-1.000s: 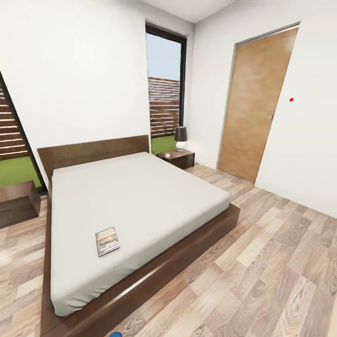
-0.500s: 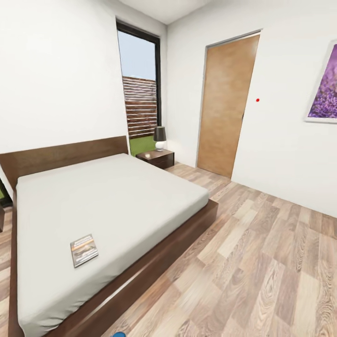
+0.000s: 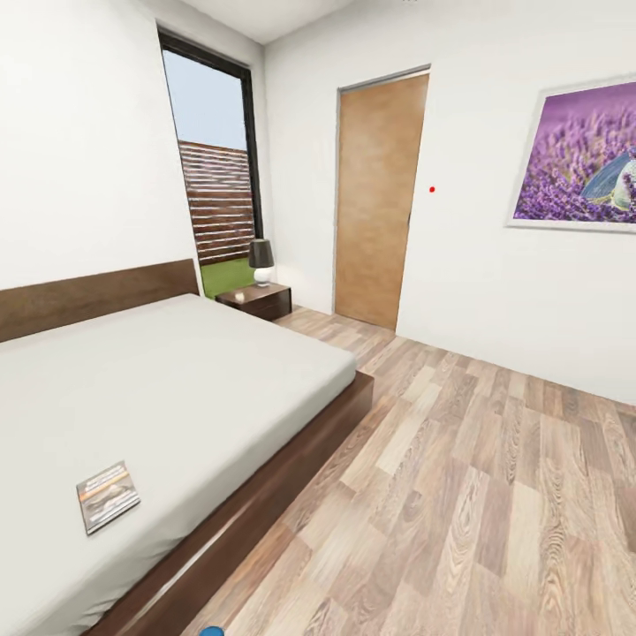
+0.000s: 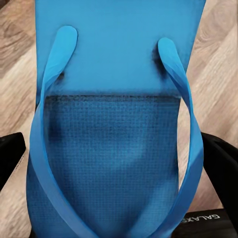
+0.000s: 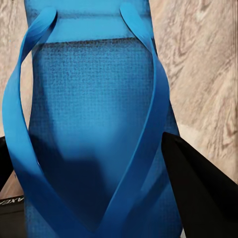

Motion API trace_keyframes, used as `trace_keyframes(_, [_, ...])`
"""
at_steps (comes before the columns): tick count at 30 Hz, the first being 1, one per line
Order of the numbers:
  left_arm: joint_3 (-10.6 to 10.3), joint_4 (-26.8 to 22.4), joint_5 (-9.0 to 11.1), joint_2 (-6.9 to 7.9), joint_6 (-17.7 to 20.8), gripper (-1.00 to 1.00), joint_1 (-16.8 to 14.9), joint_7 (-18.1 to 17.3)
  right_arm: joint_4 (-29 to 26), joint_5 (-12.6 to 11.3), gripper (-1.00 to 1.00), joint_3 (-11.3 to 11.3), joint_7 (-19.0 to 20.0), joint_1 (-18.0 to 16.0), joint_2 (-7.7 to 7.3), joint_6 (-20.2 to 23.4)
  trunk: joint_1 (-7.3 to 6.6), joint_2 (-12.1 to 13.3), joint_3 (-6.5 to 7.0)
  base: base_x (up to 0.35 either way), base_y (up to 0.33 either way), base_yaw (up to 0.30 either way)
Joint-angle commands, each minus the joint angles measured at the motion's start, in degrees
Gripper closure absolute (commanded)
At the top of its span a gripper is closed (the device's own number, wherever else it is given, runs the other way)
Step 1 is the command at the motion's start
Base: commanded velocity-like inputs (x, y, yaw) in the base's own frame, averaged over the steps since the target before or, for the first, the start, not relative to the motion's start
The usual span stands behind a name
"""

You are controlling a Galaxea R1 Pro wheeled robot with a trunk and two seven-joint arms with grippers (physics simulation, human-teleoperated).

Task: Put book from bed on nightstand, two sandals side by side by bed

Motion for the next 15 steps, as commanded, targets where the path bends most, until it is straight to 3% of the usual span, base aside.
trace_keyframes(1, [-0.56,0.05,0.53,0.20,-0.21,1.00,-0.02,-0.15,0.30,-0.42,1.00,-0.18,0.31,-0.12,-0.01,-0.37,0.00,-0.03,-0.06,0.000,0.000,-0.300])
trace_keyframes(15, [-0.57,0.05,0.52,0.59,-0.32,1.00,0.02,-0.10,0.31,-0.42,1.00,-0.18,0.30,-0.12,-0.01,-0.37,0.00,-0.03,-0.06,0.000,0.000,-0.300])
